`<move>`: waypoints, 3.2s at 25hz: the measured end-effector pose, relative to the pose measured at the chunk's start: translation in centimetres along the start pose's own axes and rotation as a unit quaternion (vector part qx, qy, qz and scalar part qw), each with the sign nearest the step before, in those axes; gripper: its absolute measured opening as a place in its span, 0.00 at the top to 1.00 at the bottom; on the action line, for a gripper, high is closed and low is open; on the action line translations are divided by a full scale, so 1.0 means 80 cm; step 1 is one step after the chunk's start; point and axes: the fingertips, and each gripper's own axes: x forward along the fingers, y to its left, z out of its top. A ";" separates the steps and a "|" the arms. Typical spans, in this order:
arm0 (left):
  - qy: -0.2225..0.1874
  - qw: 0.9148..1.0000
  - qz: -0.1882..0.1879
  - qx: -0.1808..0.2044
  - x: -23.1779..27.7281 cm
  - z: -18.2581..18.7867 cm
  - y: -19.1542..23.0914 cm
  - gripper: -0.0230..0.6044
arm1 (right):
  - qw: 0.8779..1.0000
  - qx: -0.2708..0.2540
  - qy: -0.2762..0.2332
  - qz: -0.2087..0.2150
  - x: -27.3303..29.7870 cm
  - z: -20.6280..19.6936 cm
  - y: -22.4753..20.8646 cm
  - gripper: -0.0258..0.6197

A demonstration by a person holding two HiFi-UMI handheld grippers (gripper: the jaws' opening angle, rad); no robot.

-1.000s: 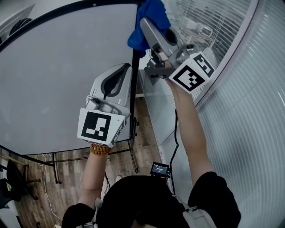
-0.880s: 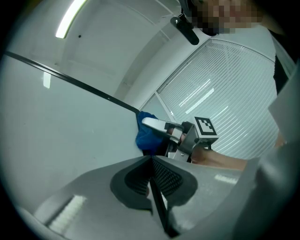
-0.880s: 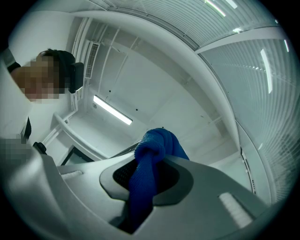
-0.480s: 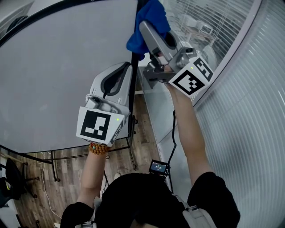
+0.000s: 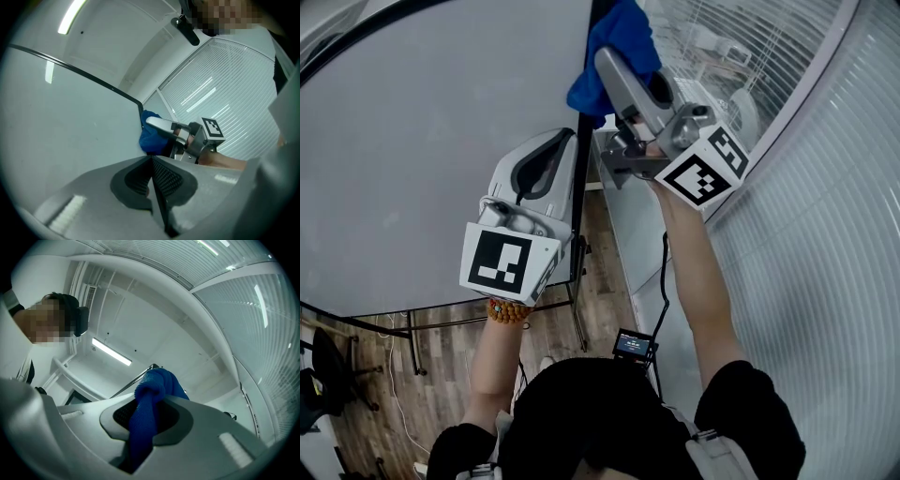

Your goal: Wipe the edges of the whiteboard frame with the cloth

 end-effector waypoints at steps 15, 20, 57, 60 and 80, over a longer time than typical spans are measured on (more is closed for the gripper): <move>0.008 1.000 0.001 -0.014 0.006 0.002 0.001 0.96 | 1.000 0.005 0.005 -0.005 0.000 -0.002 0.000 0.84; 0.011 1.000 0.003 -0.015 0.009 0.001 0.001 0.96 | 1.000 0.007 0.005 -0.005 -0.004 -0.005 -0.001 0.84; 0.039 0.999 0.000 -0.029 -0.012 -0.038 -0.013 0.96 | 0.999 0.013 0.022 -0.021 -0.043 -0.056 0.023 0.84; 0.045 0.999 0.002 -0.028 -0.013 -0.038 -0.016 0.96 | 0.999 0.017 0.023 -0.024 -0.046 -0.057 0.025 0.84; 0.062 0.997 0.001 -0.041 -0.017 -0.075 -0.005 0.96 | 0.999 0.026 0.028 -0.039 -0.056 -0.098 0.025 0.84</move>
